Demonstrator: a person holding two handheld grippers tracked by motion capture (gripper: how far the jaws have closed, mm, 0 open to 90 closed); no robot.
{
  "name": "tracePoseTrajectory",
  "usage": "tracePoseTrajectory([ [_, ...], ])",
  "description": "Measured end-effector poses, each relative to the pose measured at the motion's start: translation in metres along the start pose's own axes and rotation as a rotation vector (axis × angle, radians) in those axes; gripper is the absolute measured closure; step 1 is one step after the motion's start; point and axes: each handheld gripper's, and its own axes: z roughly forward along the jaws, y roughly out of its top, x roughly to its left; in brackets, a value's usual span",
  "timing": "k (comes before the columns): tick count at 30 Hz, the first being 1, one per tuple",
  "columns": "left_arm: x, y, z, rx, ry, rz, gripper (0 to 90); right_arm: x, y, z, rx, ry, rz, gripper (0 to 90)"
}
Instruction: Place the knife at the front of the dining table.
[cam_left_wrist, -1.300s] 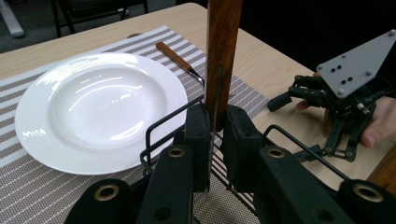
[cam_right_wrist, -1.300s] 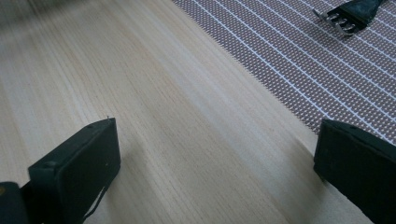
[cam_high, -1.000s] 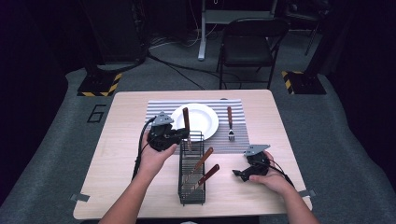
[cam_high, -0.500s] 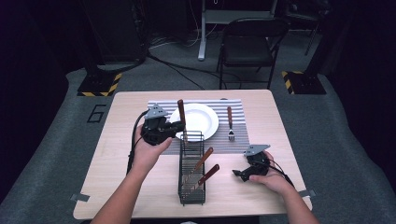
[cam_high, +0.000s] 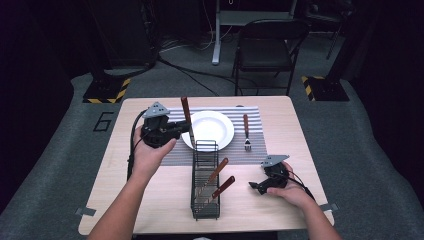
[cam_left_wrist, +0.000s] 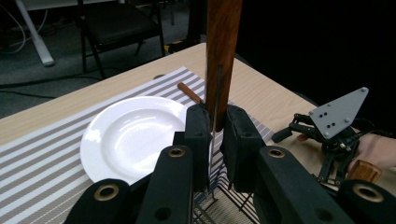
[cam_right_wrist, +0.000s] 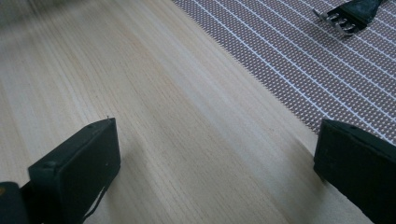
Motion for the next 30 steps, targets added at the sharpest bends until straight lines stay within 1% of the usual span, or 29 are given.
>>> tracePoseTrajectory([
  [3, 0.003, 0.002, -0.004, -0.003, 0.012, 0.004, 80.9, 0.0, 0.0, 0.0, 0.0, 0.0, -0.002, 0.0],
  [4, 0.004, 0.002, -0.005, -0.005, 0.012, -0.003, 80.9, 0.0, 0.0, 0.0, 0.001, 0.001, -0.002, 0.0],
  [5, 0.005, 0.002, -0.006, -0.005, 0.019, 0.003, 80.9, 0.0, 0.0, 0.0, 0.001, 0.001, -0.002, 0.0],
  [9, 0.011, 0.0, -0.007, -0.005, 0.033, -0.009, 80.9, 0.0, 0.0, 0.0, 0.0, 0.001, -0.002, 0.0],
  [14, 0.02, -0.006, -0.006, 0.009, 0.065, -0.019, 80.9, 0.0, 0.0, 0.0, 0.0, 0.001, -0.002, 0.0],
  [19, 0.031, -0.017, -0.001, 0.026, 0.097, -0.041, 80.9, 0.0, 0.0, 0.0, 0.0, 0.0, -0.001, 0.0],
  [24, 0.042, -0.025, 0.002, 0.031, 0.12, -0.058, 80.9, 0.0, 0.0, 0.0, 0.0, 0.001, -0.003, 0.0],
  [26, 0.049, -0.03, 0.005, 0.042, 0.136, -0.074, 80.9, 0.0, 0.0, 0.0, 0.0, 0.001, -0.003, 0.0],
  [27, 0.051, -0.032, 0.006, 0.041, 0.142, -0.089, 80.9, 0.0, 0.0, 0.0, 0.0, 0.001, -0.003, 0.0],
  [29, 0.057, -0.036, 0.007, 0.05, 0.159, -0.102, 80.9, 0.0, 0.0, 0.0, 0.001, 0.001, -0.003, 0.0],
  [30, 0.06, -0.039, 0.008, 0.049, 0.163, -0.117, 80.9, 0.0, 0.0, 0.0, 0.0, 0.001, -0.003, 0.0],
])
